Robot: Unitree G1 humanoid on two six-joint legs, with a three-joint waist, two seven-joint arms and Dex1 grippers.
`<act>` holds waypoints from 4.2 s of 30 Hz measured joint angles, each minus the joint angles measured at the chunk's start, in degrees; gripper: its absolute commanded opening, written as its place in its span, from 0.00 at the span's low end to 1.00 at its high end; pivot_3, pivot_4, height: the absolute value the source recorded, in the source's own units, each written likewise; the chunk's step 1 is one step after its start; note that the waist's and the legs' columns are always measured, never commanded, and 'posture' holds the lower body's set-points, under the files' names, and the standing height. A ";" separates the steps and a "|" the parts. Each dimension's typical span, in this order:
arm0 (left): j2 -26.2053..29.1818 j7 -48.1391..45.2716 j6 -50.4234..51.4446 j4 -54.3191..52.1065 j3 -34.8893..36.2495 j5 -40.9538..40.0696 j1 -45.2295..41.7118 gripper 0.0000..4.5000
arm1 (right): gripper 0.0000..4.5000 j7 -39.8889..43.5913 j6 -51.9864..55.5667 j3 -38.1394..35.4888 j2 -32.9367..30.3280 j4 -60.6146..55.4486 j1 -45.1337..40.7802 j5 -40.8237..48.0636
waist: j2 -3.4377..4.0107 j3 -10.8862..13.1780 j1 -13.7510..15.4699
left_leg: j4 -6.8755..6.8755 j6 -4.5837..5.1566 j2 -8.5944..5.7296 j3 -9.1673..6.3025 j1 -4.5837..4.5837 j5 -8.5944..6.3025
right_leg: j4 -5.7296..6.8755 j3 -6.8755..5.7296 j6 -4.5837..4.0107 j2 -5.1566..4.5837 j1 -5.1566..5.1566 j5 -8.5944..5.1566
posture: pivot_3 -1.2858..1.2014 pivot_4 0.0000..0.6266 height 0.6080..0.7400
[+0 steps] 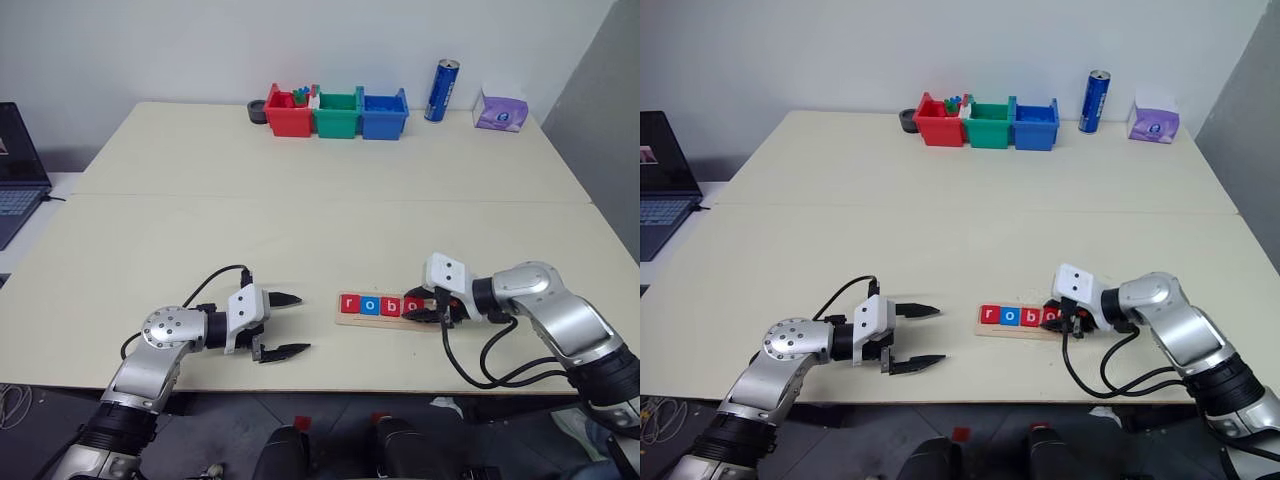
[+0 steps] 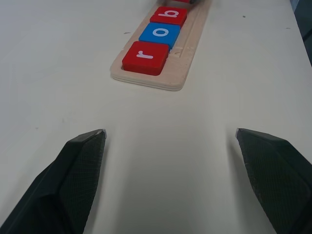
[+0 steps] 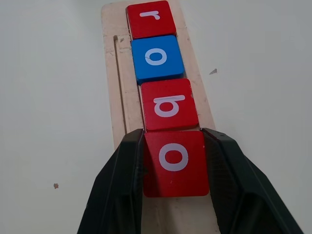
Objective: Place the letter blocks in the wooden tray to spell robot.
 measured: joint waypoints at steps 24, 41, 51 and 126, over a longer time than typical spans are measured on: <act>-0.02 1.26 1.15 -2.26 -0.08 -0.04 0.40 1.00 | 0.72 -1.62 7.34 -10.11 -3.78 -13.70 7.95 4.40 | 0.01 0.01 0.27 | 0.00 0.00 -0.02 -0.07 -0.08 0.00 | -0.01 -0.10 0.00 -0.04 0.00 0.00 | 0.52 0.24 1.00; -0.49 0.64 1.51 -1.79 -0.91 -0.02 -1.43 1.00 | 0.01 -10.94 11.04 -6.50 -1.34 -19.62 13.37 3.45 | 0.01 0.01 -0.02 | 0.04 -0.01 -0.01 -0.01 0.00 0.00 | 0.01 0.02 0.22 0.02 0.02 -0.13 | 0.52 0.24 1.00; -0.63 -0.10 -1.02 0.86 -0.92 0.03 -0.69 1.00 | 0.01 -13.06 10.84 -3.87 1.29 -14.24 10.24 1.01 | 0.01 0.01 -0.05 | 0.03 -0.01 0.00 0.00 0.00 0.00 | 0.01 0.00 0.21 0.02 0.01 -0.12 | 0.52 0.24 1.00; -2.68 -1.57 -3.69 4.14 -2.12 0.47 -1.48 1.00 | 1.00 -48.49 3.58 -39.56 17.99 14.59 10.38 -0.83 | 0.11 -0.05 -0.09 | -0.04 0.00 -0.02 0.26 0.07 0.00 | 0.04 0.19 -0.01 0.04 0.03 0.01 | 0.52 0.24 1.00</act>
